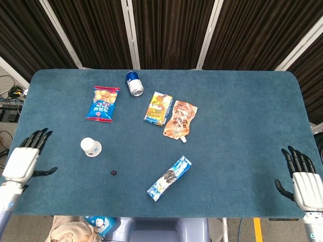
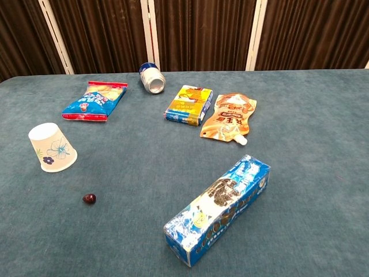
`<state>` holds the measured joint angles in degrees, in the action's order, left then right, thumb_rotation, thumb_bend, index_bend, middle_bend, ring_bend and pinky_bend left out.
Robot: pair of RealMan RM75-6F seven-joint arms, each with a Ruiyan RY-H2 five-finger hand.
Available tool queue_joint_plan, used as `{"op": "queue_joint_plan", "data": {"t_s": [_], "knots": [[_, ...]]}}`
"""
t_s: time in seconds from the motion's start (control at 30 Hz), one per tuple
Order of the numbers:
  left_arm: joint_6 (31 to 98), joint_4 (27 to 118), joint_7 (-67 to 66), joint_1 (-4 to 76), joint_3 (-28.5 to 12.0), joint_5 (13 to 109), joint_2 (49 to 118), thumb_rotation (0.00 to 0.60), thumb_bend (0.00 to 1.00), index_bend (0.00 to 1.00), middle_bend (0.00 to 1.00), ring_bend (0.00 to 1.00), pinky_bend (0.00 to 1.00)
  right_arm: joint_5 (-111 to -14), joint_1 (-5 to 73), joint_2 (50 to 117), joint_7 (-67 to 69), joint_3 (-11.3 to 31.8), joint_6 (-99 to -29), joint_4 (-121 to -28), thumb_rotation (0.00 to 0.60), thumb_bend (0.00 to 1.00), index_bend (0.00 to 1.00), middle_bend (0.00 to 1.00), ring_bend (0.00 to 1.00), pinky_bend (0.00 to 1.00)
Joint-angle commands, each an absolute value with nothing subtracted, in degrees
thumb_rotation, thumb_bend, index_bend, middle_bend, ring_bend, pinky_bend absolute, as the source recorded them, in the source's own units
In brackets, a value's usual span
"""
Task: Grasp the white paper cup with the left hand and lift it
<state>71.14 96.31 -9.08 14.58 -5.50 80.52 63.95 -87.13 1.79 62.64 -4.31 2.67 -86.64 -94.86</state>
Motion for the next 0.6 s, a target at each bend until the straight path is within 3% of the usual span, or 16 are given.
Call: {"op": "queue_joint_plan", "data": {"t_s": [0.03,0.23,0.6], "knots": [[66.87,97.26,-13.33,18.1,-8.01,75.44,65.79,0.6,0.14,0.08,0.15,0.16,0.31,-87.07,1.8,62.67,-4.33,2.63,-86.56,-94.86,0.6,0.34,0.0,0.0,0.0,0.09],[61.43,96.2,-20.55,23.29,-10.31,66.61,70.16,0.6,0.16,0.11,0.21,0.2,0.35,-86.64,1.64,62.38,-3.75,2.77,-86.64,-94.95,0.6,0.34,0.0,0.0,0.0,0.09],[59.83,95.13,-27.19,27.8,-10.61,58.85,74.71,0.6,0.23,0.17,0.26,0.24,0.35,-86.38,1.58,62.22,-3.38,2.86,-86.62,-94.96,0.6,0.34,0.0,0.0,0.0,0.09]]}}
